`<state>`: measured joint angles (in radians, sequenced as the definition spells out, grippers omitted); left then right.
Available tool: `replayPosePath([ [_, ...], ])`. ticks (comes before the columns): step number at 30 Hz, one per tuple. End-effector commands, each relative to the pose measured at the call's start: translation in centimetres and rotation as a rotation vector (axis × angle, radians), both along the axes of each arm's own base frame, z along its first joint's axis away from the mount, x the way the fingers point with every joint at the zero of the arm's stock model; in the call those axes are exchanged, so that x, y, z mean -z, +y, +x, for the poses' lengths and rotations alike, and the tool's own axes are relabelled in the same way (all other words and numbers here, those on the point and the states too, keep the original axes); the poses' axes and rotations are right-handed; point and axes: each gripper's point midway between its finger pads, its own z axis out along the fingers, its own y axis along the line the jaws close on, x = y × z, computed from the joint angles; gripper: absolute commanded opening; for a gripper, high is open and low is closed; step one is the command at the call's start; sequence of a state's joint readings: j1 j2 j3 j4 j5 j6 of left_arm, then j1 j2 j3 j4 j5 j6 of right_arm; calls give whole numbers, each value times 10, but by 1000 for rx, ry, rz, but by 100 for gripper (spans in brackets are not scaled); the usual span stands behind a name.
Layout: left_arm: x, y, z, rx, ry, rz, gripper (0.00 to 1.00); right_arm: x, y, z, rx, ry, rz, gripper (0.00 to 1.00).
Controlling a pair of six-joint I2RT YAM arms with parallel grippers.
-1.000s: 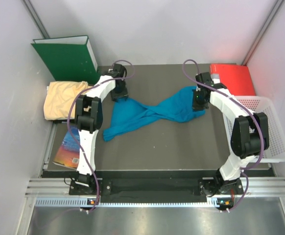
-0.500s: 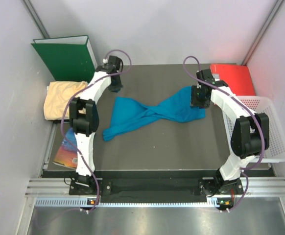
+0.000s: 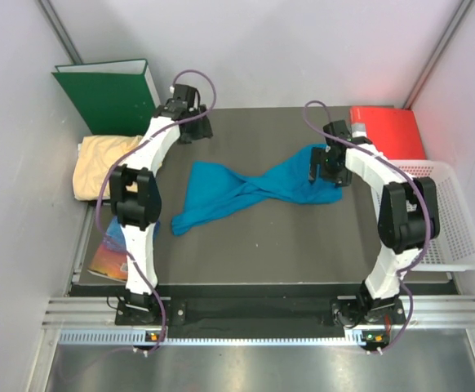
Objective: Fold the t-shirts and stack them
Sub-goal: Flatten the tshirt out
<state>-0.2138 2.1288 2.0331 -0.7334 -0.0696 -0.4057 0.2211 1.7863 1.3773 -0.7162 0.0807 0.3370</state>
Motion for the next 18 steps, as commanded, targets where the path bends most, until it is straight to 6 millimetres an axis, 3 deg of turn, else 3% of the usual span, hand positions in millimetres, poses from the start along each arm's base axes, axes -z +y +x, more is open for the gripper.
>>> replayPosePath([
  [1,10,-12,7,55,15,-33,78,6,-2,25,48,-30,1,79],
  [2,12,-12,7,61,20,-29,79,16,-6,25,66,1,-23,79],
  [5,16,-11,9,73,29,-15,81,15,-15,30,101,14,-78,79],
  [8,25,-15,5,96,52,-31,86,-6,-19,40,123,-46,-90,79],
  [13,59,-22,1,125,134,-55,90,-26,-28,57,145,-116,-114,79],
  [18,89,-27,-1,149,202,-62,85,-36,-44,71,173,-133,-146,79],
])
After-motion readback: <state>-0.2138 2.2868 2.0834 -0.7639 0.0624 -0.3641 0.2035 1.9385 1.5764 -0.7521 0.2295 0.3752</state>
